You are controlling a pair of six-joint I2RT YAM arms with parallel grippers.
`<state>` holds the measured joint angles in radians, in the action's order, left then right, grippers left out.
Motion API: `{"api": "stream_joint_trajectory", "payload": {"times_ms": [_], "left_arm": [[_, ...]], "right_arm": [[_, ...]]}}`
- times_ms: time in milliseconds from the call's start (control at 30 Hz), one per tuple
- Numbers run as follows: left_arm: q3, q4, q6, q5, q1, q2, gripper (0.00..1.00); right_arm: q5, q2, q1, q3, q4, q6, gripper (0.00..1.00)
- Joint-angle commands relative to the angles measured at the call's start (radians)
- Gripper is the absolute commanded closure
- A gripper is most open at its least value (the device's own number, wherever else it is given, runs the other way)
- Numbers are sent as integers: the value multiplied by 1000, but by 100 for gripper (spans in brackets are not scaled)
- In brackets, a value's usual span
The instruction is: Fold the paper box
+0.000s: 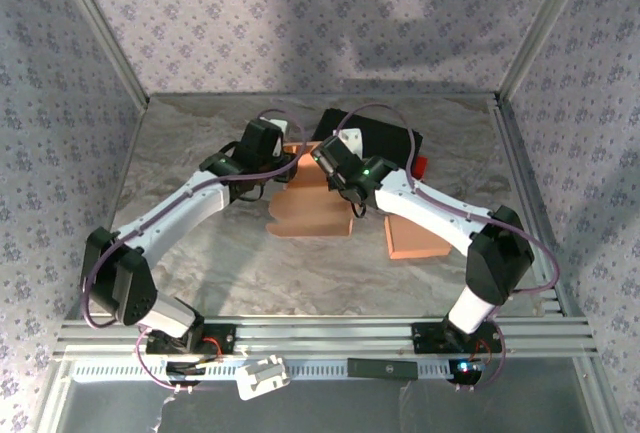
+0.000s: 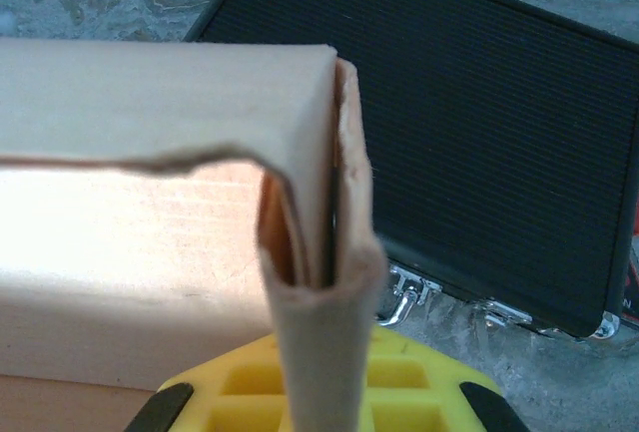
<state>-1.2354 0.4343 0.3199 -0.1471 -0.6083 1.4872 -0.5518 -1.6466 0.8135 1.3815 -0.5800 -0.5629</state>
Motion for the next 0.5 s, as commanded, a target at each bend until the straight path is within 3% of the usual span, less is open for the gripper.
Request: {"api": "stream_joint_trajectory", "payload": {"times_ms": [0, 267, 300, 400, 467], "left_arm": [[-39, -26, -24, -26, 5, 18, 65], [-33, -45, -25, -117, -14, 38, 88], [-28, -50, -22, -125, -17, 36, 88], [-6, -74, -13, -135, -23, 14, 64], [2, -86, -14, -137, -23, -4, 58]], "right_arm": [[15, 36, -9, 9, -17, -26, 100], [36, 33, -10, 7, -13, -26, 100], [36, 32, -10, 6, -14, -27, 100], [35, 34, -12, -1, -13, -30, 100], [36, 36, -13, -4, -12, -31, 100]]}}
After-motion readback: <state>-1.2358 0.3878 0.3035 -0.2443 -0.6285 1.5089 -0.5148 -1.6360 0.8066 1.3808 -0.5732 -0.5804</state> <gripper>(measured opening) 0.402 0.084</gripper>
